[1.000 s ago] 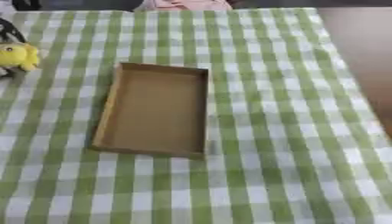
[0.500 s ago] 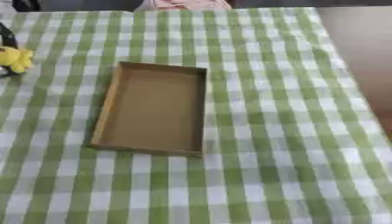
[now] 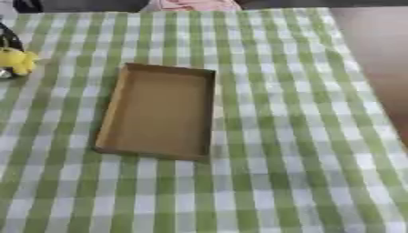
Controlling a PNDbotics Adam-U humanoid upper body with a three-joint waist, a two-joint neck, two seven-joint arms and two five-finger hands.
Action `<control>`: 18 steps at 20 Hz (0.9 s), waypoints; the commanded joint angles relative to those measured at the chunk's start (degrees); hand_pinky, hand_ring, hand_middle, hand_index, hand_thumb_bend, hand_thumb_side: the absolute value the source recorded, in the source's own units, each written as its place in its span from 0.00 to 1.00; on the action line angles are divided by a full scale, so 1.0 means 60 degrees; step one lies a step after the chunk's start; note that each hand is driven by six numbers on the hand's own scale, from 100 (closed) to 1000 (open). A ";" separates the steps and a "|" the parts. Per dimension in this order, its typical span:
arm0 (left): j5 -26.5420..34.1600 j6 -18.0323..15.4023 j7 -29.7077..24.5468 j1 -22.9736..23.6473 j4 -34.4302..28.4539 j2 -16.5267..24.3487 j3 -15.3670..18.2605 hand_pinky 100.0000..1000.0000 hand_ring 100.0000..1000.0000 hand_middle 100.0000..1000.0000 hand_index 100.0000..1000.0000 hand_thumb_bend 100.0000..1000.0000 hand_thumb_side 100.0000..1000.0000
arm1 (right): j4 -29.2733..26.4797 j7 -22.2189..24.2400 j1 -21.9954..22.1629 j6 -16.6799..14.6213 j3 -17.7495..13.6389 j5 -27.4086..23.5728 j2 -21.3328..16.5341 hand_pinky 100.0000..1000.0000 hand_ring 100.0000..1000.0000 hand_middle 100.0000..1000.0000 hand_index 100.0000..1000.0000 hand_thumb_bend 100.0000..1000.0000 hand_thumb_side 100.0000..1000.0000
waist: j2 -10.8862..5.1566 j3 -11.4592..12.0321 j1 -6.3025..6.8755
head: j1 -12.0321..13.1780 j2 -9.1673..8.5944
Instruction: Pick up objects on the table and place them in the box.
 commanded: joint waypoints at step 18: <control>0.2305 -0.1782 -0.0970 -0.0662 -0.1902 -0.0450 -0.1037 0.16 0.47 0.49 0.57 0.21 0.00 | -0.0183 -0.0069 0.0012 0.0091 -0.0096 -0.0134 -0.0279 0.76 0.68 0.54 0.84 0.00 0.76 | -0.0666 -0.0008 0.0030 | 0.0022 0.0201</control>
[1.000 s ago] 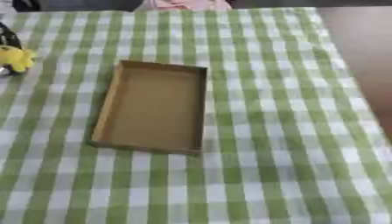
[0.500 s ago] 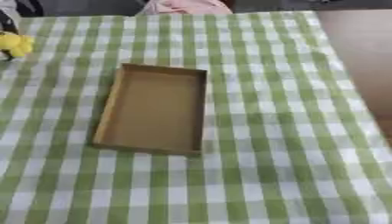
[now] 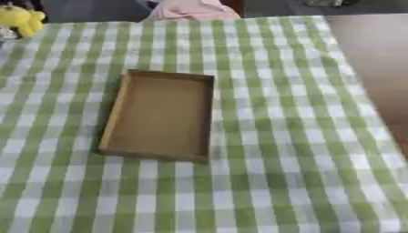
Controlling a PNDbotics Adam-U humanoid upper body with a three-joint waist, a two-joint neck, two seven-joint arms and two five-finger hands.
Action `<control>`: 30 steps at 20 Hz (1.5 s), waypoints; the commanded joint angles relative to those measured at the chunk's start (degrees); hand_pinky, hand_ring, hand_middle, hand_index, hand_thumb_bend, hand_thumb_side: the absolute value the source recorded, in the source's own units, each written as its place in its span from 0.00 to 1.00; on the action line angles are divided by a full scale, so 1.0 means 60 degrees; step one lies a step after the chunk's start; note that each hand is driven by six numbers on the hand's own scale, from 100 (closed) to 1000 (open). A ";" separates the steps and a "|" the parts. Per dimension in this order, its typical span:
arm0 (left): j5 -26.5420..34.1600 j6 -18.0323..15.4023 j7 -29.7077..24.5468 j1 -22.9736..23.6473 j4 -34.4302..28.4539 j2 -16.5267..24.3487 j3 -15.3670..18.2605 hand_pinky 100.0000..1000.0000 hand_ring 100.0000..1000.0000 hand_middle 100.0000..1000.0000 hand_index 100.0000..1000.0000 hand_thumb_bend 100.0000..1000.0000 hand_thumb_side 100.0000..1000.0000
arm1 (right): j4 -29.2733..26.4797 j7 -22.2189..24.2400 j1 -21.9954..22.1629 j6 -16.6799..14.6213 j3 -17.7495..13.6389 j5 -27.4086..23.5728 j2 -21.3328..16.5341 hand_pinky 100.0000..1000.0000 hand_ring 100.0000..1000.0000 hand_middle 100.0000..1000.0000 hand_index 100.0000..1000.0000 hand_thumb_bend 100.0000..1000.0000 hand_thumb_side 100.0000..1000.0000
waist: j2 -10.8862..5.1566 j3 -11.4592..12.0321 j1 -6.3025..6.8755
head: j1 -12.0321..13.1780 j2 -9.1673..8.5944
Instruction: Pick up objects on the table and place them in the box.
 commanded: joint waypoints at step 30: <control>-0.0440 -0.2947 0.1578 0.1209 -0.1815 -0.2966 -0.2696 0.18 0.48 0.50 0.58 0.21 0.00 | -0.0183 -0.0539 -0.0038 0.0078 -0.0361 0.0035 -0.0230 0.76 0.67 0.54 0.84 0.00 0.75 | -0.0296 -0.0254 0.0006 | 0.0232 0.0160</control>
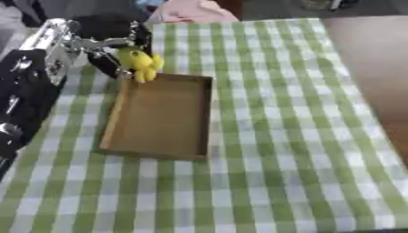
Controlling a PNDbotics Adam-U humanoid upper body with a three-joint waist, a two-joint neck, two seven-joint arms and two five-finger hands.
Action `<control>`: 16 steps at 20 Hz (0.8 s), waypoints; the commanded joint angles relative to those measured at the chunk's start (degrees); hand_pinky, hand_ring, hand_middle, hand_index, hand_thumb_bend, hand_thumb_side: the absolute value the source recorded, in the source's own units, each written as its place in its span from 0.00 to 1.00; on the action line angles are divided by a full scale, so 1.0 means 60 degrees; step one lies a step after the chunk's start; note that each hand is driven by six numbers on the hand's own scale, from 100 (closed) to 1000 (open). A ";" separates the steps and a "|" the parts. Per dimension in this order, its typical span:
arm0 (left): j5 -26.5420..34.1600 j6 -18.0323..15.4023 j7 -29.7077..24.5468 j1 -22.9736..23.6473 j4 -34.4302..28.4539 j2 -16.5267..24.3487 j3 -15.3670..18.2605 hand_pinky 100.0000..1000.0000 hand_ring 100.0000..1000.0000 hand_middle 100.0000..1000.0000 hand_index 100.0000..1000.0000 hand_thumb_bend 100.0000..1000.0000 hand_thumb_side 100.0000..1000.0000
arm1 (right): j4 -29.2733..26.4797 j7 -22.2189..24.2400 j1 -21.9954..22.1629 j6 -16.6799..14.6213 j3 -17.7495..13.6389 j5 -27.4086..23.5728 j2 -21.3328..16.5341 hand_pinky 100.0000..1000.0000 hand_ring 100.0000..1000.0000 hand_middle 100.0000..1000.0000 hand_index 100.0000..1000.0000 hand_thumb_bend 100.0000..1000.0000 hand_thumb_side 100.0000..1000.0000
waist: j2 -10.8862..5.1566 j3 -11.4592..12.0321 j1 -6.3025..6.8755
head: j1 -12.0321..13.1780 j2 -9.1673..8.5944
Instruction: Pick up objects on the table and place them in the box.
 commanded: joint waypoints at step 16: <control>-0.0274 -0.0758 -0.0816 0.0792 -0.0768 -0.0682 -0.0033 0.28 0.54 0.57 0.66 0.28 0.00 | -0.0183 0.0031 0.0004 0.0140 -0.0113 0.0150 -0.0062 0.76 0.67 0.53 0.84 0.00 0.76 | -0.0140 0.0014 0.0021 | -0.0136 0.0162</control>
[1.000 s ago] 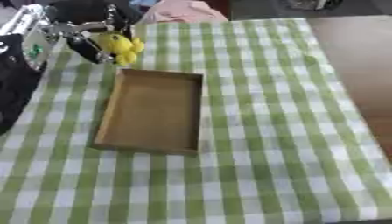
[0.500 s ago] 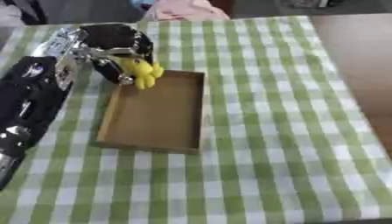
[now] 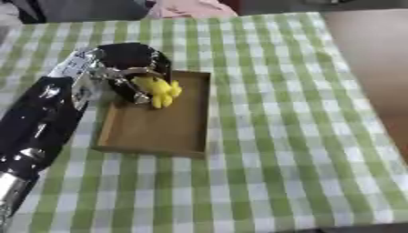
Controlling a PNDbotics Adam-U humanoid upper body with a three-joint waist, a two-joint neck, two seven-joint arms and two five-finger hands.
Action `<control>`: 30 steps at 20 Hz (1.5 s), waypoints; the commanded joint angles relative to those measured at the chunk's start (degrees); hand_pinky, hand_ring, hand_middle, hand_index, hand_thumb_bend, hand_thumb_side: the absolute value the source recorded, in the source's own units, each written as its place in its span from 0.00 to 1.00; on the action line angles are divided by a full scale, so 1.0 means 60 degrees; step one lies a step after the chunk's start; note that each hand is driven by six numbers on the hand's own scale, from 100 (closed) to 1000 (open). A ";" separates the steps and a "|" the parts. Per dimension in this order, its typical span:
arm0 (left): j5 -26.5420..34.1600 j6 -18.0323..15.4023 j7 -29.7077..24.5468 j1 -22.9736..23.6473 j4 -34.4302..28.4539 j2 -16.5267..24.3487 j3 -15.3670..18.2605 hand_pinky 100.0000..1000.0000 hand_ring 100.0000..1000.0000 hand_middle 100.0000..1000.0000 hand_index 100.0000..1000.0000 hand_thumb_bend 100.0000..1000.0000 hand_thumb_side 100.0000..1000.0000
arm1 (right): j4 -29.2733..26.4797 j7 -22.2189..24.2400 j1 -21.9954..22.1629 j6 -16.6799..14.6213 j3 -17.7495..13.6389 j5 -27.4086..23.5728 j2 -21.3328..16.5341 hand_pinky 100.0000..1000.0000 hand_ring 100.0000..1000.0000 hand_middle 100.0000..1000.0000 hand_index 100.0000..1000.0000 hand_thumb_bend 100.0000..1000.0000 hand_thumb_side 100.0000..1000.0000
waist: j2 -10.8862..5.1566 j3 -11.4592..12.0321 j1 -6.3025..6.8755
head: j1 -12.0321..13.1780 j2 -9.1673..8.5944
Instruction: Pick up objects on the table and place them in the box.
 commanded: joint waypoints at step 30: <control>0.3229 0.0002 -0.0474 0.0152 -0.2773 0.1209 0.0871 0.40 0.67 0.70 0.80 0.16 0.13 | -0.0183 -0.0021 0.0069 0.0008 -0.0122 0.0000 -0.0203 0.76 0.67 0.54 0.84 0.00 0.74 | -0.0376 0.0129 -0.0036 | -0.0112 -0.0040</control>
